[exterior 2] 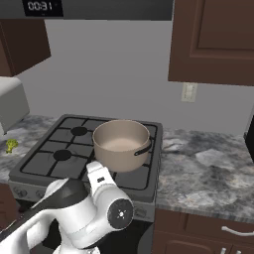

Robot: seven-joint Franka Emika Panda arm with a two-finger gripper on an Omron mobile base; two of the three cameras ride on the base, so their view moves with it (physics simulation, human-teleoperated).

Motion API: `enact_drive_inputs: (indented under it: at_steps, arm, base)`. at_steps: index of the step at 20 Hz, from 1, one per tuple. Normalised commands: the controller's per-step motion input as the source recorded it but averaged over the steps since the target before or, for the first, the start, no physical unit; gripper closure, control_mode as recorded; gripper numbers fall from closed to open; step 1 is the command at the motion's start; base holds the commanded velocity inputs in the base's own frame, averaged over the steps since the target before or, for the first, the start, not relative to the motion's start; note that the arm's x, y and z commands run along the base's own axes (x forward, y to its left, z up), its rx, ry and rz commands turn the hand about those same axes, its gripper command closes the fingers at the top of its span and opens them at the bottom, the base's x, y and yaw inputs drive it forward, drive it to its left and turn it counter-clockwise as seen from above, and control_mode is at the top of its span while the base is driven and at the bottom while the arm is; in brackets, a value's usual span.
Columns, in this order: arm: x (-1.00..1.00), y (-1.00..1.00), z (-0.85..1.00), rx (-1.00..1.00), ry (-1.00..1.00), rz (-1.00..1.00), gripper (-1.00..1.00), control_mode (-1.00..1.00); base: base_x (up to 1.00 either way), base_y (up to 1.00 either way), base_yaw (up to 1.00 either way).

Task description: Turn on the burner for the pot on the stove. Wait thirty seconds for the pot to heat up. Then add the broccoli to the pot.

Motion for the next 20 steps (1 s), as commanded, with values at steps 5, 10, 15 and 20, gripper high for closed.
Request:
enact_drive_inputs:
  at_steps: [5,10,15,20]
  arm:
    - [0.01,0.21,0.58,0.0,0.05,0.01,1.0,-1.0]
    - [0.0,0.34,0.71,0.0,0.11,0.0,1.0,-1.0]
    - [0.17,0.67,0.83,0.0,0.25,0.0,1.0,-1.0]
    - [0.4,0.99,0.48,0.0,0.35,-0.02,1.0,-1.0]
  base:
    - [0.0,0.0,0.0]
    - [0.0,0.0,0.0]
    - [0.0,0.0,0.0]
    - [0.0,0.0,0.0]
